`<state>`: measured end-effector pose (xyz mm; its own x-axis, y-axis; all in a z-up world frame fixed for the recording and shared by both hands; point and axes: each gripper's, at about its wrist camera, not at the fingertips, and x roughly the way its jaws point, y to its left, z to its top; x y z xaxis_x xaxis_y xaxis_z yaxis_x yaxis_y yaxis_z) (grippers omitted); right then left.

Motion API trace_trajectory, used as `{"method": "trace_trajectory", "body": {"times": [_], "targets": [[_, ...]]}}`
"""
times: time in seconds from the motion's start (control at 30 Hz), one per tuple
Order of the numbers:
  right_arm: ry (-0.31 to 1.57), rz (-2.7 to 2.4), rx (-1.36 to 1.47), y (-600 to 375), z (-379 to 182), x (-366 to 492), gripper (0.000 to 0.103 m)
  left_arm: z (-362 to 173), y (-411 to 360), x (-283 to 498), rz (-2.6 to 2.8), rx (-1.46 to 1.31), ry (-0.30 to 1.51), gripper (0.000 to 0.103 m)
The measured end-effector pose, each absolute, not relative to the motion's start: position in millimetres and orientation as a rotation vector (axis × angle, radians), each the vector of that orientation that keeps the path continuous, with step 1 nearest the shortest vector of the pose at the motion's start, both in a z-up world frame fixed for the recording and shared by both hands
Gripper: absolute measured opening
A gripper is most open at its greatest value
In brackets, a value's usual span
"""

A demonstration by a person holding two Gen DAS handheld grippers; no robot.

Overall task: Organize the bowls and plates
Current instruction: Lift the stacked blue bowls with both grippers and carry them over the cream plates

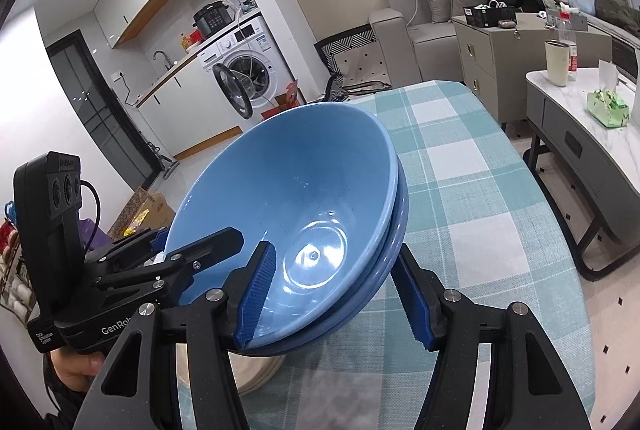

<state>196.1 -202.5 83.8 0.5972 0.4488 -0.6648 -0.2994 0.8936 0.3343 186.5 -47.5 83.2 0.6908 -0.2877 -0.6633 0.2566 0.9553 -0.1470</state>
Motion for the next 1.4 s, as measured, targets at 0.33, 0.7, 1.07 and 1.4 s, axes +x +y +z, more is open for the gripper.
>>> {"method": "trace_trajectory", "body": {"times": [0.33,0.7,1.07,1.4], "targets": [[0.798,0.511,0.155,-166.9,103.7,184.3,0.062,96.8,-11.0,166.5,-0.247,-0.078,0.71,0.049],[0.805,0.588,0.11,-123.4,106.1,179.4,0.062,98.3,29.6,144.1,-0.184,-0.116,0.688,0.049],[0.838,0.64,0.086,-92.2,92.7,176.9,0.062,85.0,53.9,132.2,-0.134,-0.14,0.698,0.049],[0.867,0.652,0.077,-80.9,79.4,175.6,0.062,70.6,61.7,129.0,-0.116,-0.15,0.722,0.049]]}}
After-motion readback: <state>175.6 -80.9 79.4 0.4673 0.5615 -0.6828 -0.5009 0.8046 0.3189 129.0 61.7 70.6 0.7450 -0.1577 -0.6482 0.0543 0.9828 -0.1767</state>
